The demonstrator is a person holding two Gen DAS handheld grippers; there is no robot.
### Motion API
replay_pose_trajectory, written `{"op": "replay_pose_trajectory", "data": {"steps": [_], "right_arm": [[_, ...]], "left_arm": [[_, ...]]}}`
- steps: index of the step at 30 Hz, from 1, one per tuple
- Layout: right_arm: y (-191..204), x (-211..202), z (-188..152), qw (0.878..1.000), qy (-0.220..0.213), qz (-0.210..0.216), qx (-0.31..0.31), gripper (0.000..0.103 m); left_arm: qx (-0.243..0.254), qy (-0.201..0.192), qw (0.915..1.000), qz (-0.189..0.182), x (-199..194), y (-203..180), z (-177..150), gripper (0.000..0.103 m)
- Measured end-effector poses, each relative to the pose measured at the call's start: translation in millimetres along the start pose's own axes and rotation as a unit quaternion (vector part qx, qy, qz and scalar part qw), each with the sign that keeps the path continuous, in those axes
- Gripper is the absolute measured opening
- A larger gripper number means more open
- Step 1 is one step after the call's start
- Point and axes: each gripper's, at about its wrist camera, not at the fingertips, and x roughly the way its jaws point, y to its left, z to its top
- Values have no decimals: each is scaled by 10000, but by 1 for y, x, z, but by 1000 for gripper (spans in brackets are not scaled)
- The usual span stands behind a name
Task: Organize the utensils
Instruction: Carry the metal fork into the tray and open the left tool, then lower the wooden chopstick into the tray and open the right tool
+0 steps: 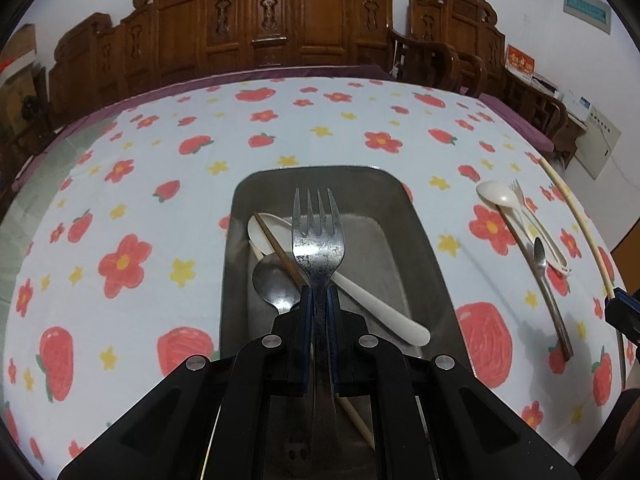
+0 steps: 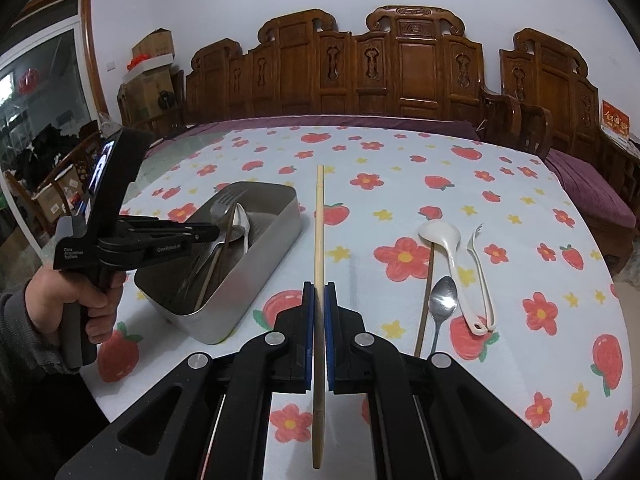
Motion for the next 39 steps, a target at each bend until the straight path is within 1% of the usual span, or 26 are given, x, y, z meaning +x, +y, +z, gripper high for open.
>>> {"op": "replay_pose_trajectory", "data": {"steps": [3, 8, 11, 13, 18, 20, 21, 22, 24, 26, 27, 29, 30, 31, 32, 35, 36, 39], "right_arm": [[3, 5, -1, 9999, 80, -18, -105, 6], [5, 5, 1, 9997, 88, -98, -207, 6], [9, 4, 5, 9994, 97, -151, -288, 6], [12, 4, 8, 9992, 103, -188, -341, 6], [23, 10, 14, 9997, 168, -26, -200, 6], [32, 15, 17, 9996, 206, 78, -177, 6], [37, 18, 19, 9995, 223, 111, -184, 6], [41, 20, 21, 9995, 235, 129, -190, 6], [49, 26, 25, 9993, 277, 201, -179, 6], [58, 34, 29, 9990, 329, 259, -174, 6], [61, 37, 31, 9988, 353, 280, -166, 6], [68, 45, 35, 9985, 407, 326, -146, 6], [72, 49, 37, 9983, 437, 351, -131, 6], [75, 52, 39, 9982, 459, 363, -124, 6], [77, 55, 40, 9981, 480, 372, -115, 6], [85, 67, 46, 9975, 582, 402, -50, 6], [86, 69, 47, 9974, 601, 398, -48, 6], [91, 81, 51, 9968, 702, 373, -6, 6]], "left_arm": [[-11, 29, 10000, 16, 3, 3, 2, 6], [-7, 64, 10000, 73, 5, 5, 3, 7], [43, -23, 9999, 106, 2, 5, 4, 7], [-9, -84, 9999, 58, -3, 8, 5, 7], [-25, -317, 9995, 45, -23, 17, 8, 7], [-12, -404, 9991, 86, -30, 22, 9, 14], [-22, -460, 9989, 123, -35, 25, 9, 24], [-33, -504, 9986, 134, -38, 28, 9, 30], [-48, -558, 9983, 155, -44, 34, 9, 35], [-56, -604, 9980, 176, -49, 41, 10, 45], [-59, -639, 9978, 191, -52, 44, 10, 52], [-65, -684, 9974, 208, -57, 51, 10, 52], [-75, -691, 9974, 200, -59, 54, 9, 57], [-87, -704, 9973, 200, -60, 57, 9, 75], [-99, -776, 9967, 216, -62, 60, 8, 80], [-68, -856, 9957, 338, -66, 65, 9, 85], [-81, -855, 9956, 375, -66, 67, 9, 89], [-125, -862, 9954, 390, -69, 77, 9, 89]]}}
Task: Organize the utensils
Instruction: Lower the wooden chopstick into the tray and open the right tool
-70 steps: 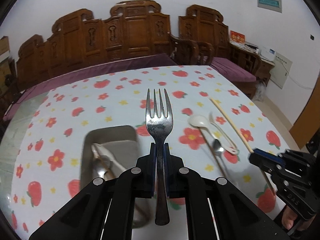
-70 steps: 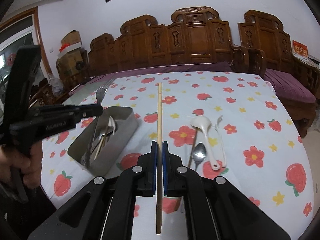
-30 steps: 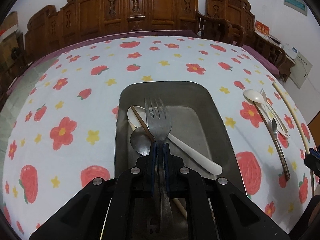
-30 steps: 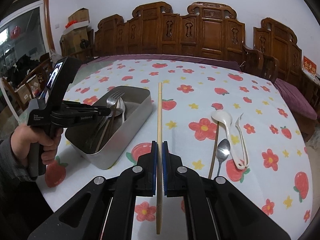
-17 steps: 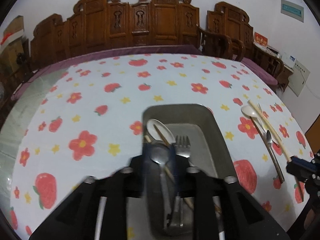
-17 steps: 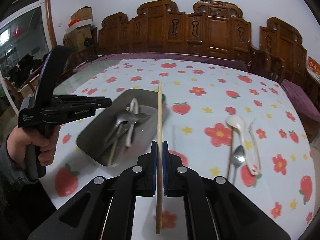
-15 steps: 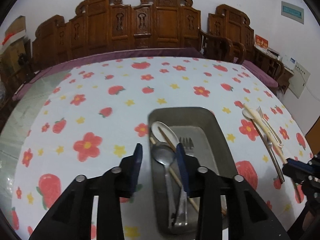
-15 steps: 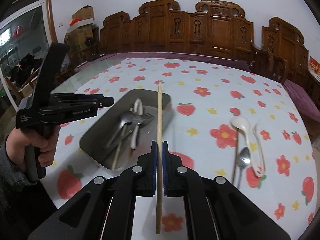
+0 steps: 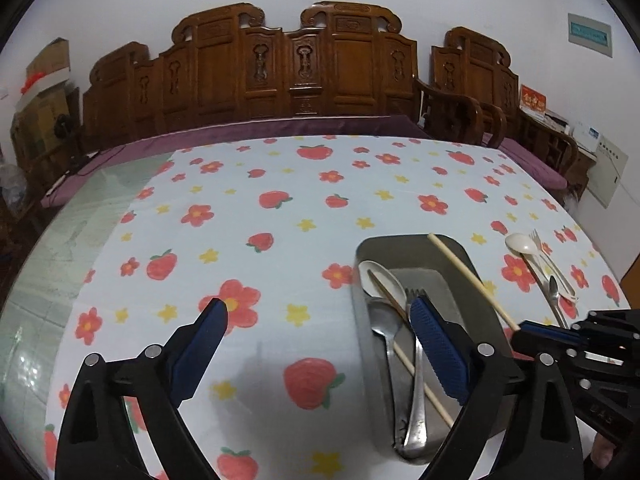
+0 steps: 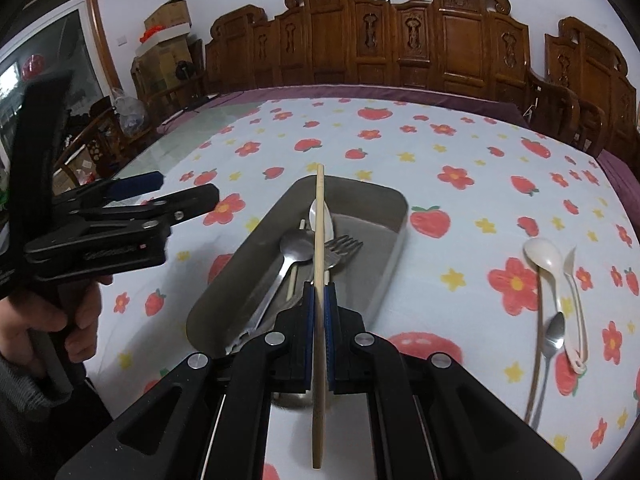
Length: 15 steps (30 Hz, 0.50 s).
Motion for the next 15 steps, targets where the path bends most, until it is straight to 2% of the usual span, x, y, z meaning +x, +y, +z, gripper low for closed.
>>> {"op": "replay_pose_trajectory", "data": {"steps": [9, 15], "right_arm": [[-1, 40, 11, 9984, 434, -84, 357, 6], [-1, 55, 15, 9971, 546, -108, 510, 6]], "left_arm": [[-338, 32, 9994, 46, -1, 28, 1, 89], [-448, 53, 9990, 70, -1, 37, 2, 89]]}}
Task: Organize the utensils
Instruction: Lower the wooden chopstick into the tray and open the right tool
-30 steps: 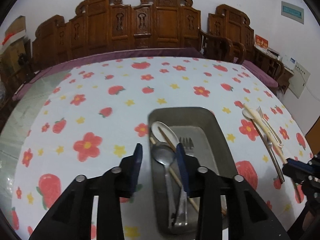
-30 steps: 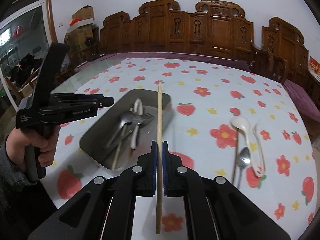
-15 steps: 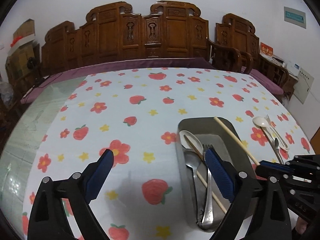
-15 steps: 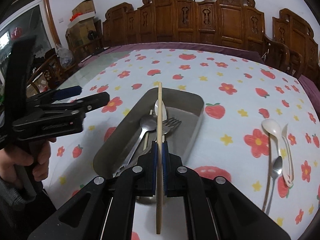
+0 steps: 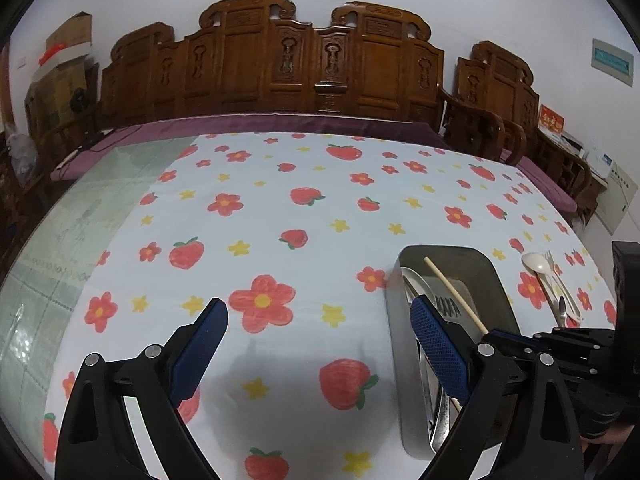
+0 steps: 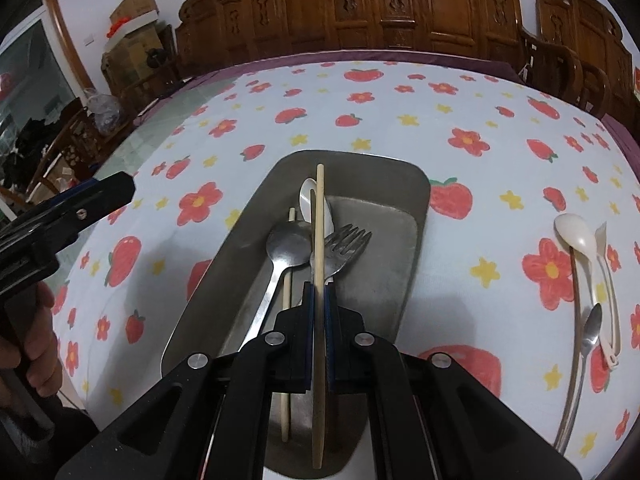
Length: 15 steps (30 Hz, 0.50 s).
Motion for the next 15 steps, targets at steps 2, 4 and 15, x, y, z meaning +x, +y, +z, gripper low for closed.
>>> {"op": "replay_pose_trajectory", "data": {"steps": [2, 4, 15], "right_arm": [[-2, 3, 1, 9999, 27, 7, 102, 6], [-3, 7, 1, 9997, 59, 49, 232, 6], [9, 24, 2, 9981, 204, 390, 424, 6]], "left_arm": [[0, 12, 10000, 11, 1, 0, 0, 89], [13, 21, 10000, 25, 1, 0, 0, 89], [146, 60, 9999, 50, 3, -6, -2, 89]]}}
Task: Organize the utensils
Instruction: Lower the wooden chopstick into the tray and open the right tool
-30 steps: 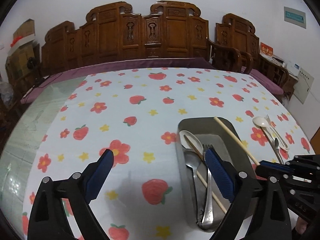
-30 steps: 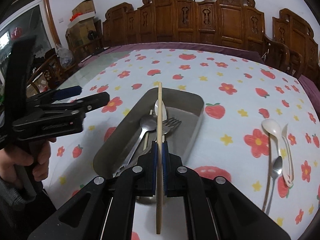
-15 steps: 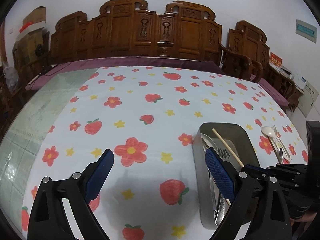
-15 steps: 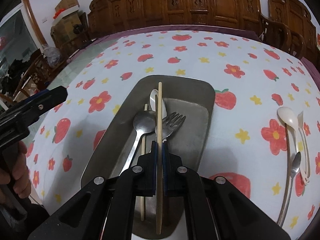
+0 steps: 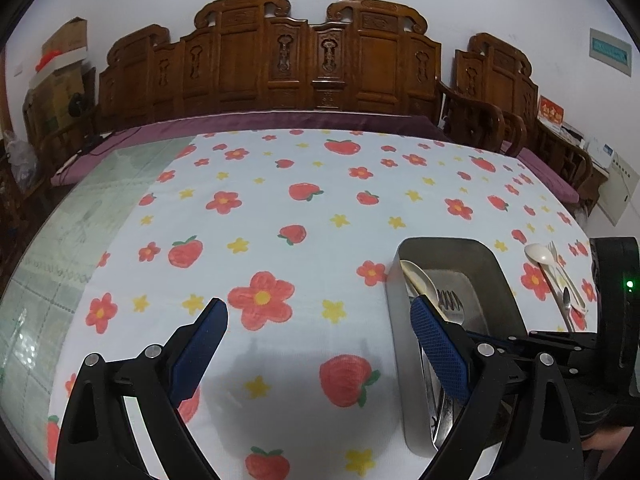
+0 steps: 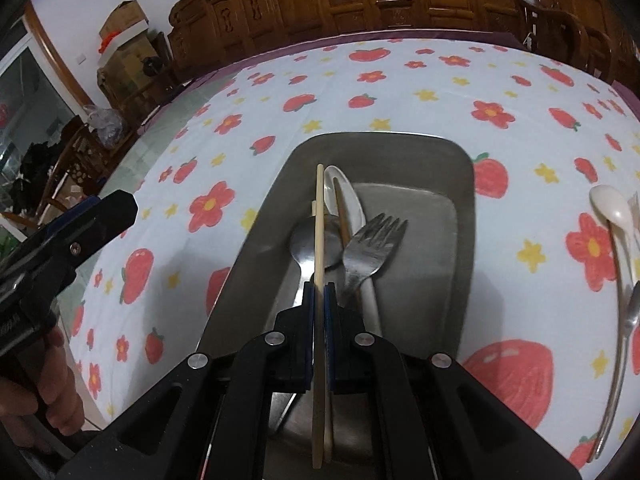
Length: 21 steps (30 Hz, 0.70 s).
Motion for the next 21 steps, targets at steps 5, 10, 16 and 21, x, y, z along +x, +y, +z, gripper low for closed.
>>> {"op": "replay_pose_trajectory", "data": {"steps": [5, 10, 16, 21], "right_arm": [[2, 4, -1, 9999, 6, 162, -53, 9], [4, -5, -5, 9993, -92, 268, -256, 9], [-10, -53, -13, 9967, -522, 123, -616, 9], [-41, -103, -26, 9922, -836, -280, -883, 9]], "left_arm": [[4, -10, 10000, -11, -1, -1, 0, 89], [70, -30, 10000, -48, -2, -8, 0, 89], [186, -70, 9995, -245, -7, -29, -1, 89], [445, -97, 9982, -402, -10, -61, -5, 89]]}}
